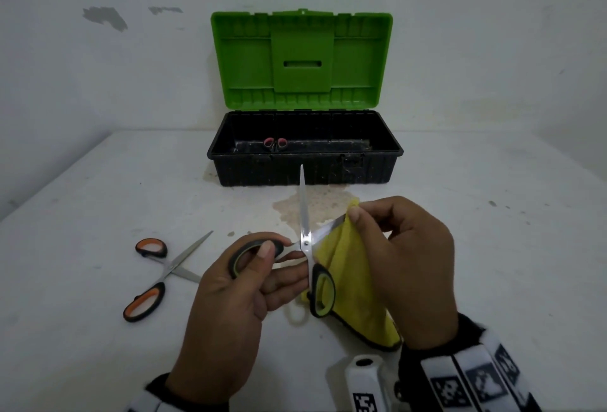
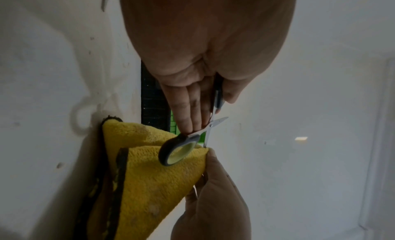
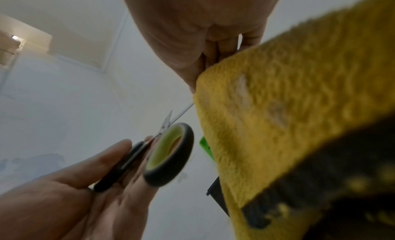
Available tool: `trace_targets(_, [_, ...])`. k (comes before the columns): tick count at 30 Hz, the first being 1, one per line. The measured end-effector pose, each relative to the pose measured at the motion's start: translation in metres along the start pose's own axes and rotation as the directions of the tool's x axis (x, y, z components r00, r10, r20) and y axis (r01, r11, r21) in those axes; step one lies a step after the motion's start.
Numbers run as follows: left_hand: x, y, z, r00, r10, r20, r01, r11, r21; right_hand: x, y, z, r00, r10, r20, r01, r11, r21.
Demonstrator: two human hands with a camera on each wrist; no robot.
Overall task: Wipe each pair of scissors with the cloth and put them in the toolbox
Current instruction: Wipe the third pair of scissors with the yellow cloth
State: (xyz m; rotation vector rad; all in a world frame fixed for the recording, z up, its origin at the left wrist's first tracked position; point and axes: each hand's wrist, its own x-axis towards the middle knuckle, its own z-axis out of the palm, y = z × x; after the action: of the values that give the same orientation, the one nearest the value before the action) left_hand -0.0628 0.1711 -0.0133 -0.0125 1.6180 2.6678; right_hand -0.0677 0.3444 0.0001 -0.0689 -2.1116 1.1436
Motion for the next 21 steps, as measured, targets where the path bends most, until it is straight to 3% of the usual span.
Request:
trace_targets(7, [0.004,0.004,-0.001,0.998,-0.045,-0.042,0.043,0.998,-0.036,0.015,0.007,-0.014,0.996,0.090,-0.021,-0.090,0.996,-0.006])
trace_targets(11, [0.003,0.008,0.005,0.997,-0.048,-0.065,0.044,0.997,-0.066,0.000,-0.015,-0.010,0.996,-0.057,0.065,0.057,0.998,0.007])
trace_targets(16, [0.000,0.012,0.012,0.992,-0.103,-0.075,0.097,0.992,-0.075,-0.014,-0.019,0.005,0.944,-0.287,0.160,0.298,0.954,-0.042])
trace_targets(21, [-0.003,0.019,0.012,0.987,-0.136,-0.085,0.129,0.988,-0.080,-0.006,-0.010,0.001,0.969,-0.228,0.095,0.234,0.970,-0.064])
